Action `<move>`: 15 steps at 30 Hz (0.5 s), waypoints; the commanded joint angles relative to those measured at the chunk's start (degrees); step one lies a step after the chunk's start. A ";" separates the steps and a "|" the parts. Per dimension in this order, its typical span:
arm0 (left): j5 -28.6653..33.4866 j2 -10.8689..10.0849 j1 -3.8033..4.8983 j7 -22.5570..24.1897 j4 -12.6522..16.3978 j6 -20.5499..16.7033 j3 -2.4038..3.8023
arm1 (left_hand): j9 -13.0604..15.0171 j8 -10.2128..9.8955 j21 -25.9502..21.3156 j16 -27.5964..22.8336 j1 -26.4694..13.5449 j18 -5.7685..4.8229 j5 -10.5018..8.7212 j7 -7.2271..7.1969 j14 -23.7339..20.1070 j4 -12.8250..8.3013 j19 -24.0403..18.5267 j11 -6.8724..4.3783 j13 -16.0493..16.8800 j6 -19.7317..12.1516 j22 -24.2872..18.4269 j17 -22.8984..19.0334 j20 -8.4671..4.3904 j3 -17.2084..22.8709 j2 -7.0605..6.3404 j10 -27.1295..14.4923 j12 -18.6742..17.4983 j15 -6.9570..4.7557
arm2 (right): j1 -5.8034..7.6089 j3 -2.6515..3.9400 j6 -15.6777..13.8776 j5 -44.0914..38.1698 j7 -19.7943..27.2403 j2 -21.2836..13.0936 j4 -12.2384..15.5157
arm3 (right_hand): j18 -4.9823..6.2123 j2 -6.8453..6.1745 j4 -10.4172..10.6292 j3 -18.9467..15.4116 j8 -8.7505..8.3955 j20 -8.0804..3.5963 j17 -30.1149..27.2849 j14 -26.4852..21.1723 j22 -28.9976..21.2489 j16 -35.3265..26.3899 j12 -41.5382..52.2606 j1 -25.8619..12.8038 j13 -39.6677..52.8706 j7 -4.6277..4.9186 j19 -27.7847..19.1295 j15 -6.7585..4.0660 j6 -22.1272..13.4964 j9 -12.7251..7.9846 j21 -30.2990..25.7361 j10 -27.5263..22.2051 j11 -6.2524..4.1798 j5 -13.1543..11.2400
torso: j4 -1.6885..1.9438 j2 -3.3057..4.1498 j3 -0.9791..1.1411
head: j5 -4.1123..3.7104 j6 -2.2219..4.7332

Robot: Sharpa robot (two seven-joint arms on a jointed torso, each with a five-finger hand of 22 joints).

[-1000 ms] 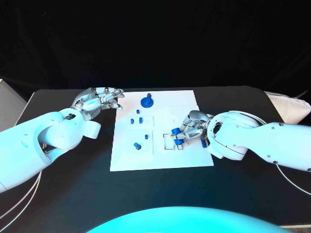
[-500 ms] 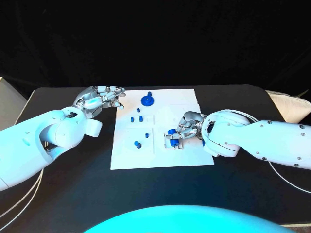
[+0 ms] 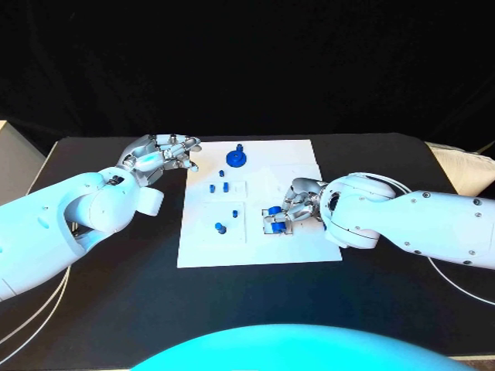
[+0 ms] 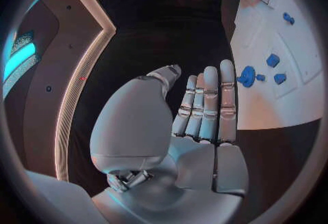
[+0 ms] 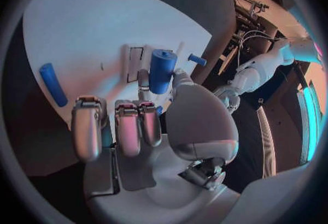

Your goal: Assemble the parts on the task board

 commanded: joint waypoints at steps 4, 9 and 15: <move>0.35 0.03 0.02 0.26 0.22 0.01 0.03 | 0.02 0.16 -0.38 -0.29 0.19 0.26 -0.33 -0.04 0.25 0.26 0.50 0.17 -0.09 0.11 -0.09 -0.08 0.02 -0.10 0.23 -0.40 0.28 -0.06 | -0.16 -0.03 0.43 -2.52 -0.24 0.67 -0.69 | -0.63 -0.38 0.04 -0.68 0.63 -0.38 15.09 5.97 12.99 0.24 -0.74 -1.84 14.05 0.01 4.46 -0.39 -0.64 0.30 -0.59 5.26 -0.28 -3.00 | 0.01 0.08 0.01 | 0.05 0.15; 0.35 -0.03 0.02 0.25 0.28 -0.05 0.03 | 0.02 0.16 -0.38 -0.29 0.19 0.26 -0.33 -0.04 0.25 0.26 0.50 0.17 -0.09 0.11 -0.09 -0.08 0.02 -0.10 0.23 -0.40 0.28 -0.06 | -0.35 -0.04 0.11 -2.86 -0.21 1.08 -1.13 | -0.59 -1.64 0.12 -1.17 0.94 -0.31 15.09 5.97 12.95 0.24 -1.26 -4.44 13.68 0.10 4.42 -0.31 -1.05 0.58 -0.88 4.93 -0.19 -7.14 | 0.04 0.08 -0.01 | 0.15 0.12; 0.35 -0.12 0.02 0.27 0.34 -0.13 0.03 | 0.02 0.16 -0.38 -0.29 0.19 0.26 -0.33 -0.04 0.25 0.26 0.50 0.17 -0.09 0.11 -0.09 -0.08 0.02 -0.10 0.23 -0.40 0.28 -0.06 | -0.54 -0.05 -0.12 -2.92 -0.10 1.18 -1.02 | -0.59 -3.60 0.20 -1.73 1.15 -0.29 15.09 5.97 12.96 0.24 -1.52 -5.33 13.51 0.13 4.42 -0.28 -1.26 0.74 -0.91 4.77 -0.16 -9.62 | -0.01 0.06 0.02 | 0.25 0.07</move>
